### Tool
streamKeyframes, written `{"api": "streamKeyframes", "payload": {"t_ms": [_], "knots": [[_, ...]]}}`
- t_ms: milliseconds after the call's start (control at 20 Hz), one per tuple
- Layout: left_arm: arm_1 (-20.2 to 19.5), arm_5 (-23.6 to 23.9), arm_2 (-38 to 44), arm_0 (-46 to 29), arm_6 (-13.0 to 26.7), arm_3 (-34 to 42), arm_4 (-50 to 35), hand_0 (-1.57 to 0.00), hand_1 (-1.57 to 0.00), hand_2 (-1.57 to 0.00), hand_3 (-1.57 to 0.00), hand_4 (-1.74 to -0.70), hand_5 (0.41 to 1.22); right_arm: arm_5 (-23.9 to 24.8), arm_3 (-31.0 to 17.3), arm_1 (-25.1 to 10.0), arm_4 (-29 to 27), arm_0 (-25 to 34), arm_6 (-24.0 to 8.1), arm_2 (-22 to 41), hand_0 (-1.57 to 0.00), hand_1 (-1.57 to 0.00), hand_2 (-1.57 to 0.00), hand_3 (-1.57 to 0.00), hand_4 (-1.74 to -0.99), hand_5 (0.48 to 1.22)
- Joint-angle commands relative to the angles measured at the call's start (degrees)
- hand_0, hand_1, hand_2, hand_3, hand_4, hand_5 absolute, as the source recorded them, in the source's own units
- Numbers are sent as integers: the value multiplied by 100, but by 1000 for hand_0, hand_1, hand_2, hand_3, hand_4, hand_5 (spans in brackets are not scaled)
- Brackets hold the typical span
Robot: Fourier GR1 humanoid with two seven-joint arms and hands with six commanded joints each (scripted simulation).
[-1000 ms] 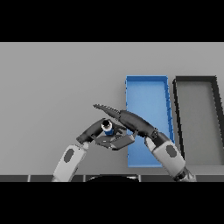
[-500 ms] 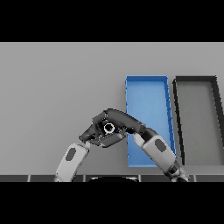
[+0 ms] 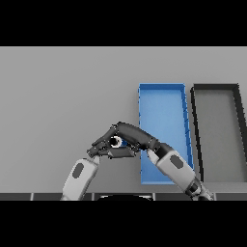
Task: Pick up the blue pipe and place it into the blue bin.
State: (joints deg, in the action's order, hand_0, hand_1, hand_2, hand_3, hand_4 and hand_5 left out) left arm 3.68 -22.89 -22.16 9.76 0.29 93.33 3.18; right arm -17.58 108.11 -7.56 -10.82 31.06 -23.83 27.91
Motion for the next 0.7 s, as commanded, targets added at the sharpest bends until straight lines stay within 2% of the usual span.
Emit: {"api": "streamKeyframes", "payload": {"t_ms": [0, 50, 150, 200, 250, 300, 400, 450, 600, 650], "knots": [[-63, 21, 4, -22, -59, 11, 41, -1571, -1571, -1571, -1426, -1731, 1221, 89, 7, 40, 59, -26, -39, 63, -1533, -1533, -1535, -1501, -1721, 1160], [-81, 52, 15, -5, -70, 0, 34, -1571, -1571, -1571, -1422, -1731, 1221, 171, -52, 82, 92, 30, -93, 49, -1540, -1540, -1542, -1515, -1725, 1172], [-133, 262, 4, 68, -287, -28, 280, -1571, -1571, -1571, -1454, -1724, 1221, 250, -77, 108, 174, 10, 68, 70, -1551, -1551, -1552, -1535, -1731, 1190], [-193, 299, -8, 14, -313, 12, 382, -1462, -1342, -1293, -1166, -1599, 1221, 280, -42, 58, 243, -69, 201, 124, -1555, -1555, -1556, -1542, -1733, 1196], [-255, 169, -30, -8, -332, -5, 350, -1169, -1073, -1034, -933, -1475, 1221, 265, -61, 20, 257, -82, 246, 150, -1558, -1558, -1559, -1548, -1734, 1201], [-351, -40, -52, -41, -425, 11, 360, -935, -858, -827, -746, -1372, 1221, 325, -15, 38, 263, -112, 164, 194, -1561, -1561, -1561, -1553, -1736, 1205], [-377, -240, -28, 56, -352, -3, 518, -598, -549, -529, -477, -1206, 1221, 435, 52, 60, 241, -49, -141, 217, -1565, -1565, -1565, -1559, -1738, 1211], [-381, -269, -39, 45, -367, 26, 653, -478, -439, -423, -381, -1136, 1132, 462, 104, 43, 229, -24, -292, 205, -1566, -1566, -1566, -1562, -1738, 1213], [-325, -192, 8, -35, 91, 17, 711, -244, -224, -216, -195, -1017, 848, 492, 27, 6, 316, 10, -194, 186, -1568, -1568, -1569, -1566, -1740, 1217], [-300, -180, 38, -3, 132, 1, 672, -195, -179, -173, -156, -996, 770, 521, 21, 11, 343, 57, -227, 192, -1569, -1569, -1569, -1567, -1740, 1218]]}}
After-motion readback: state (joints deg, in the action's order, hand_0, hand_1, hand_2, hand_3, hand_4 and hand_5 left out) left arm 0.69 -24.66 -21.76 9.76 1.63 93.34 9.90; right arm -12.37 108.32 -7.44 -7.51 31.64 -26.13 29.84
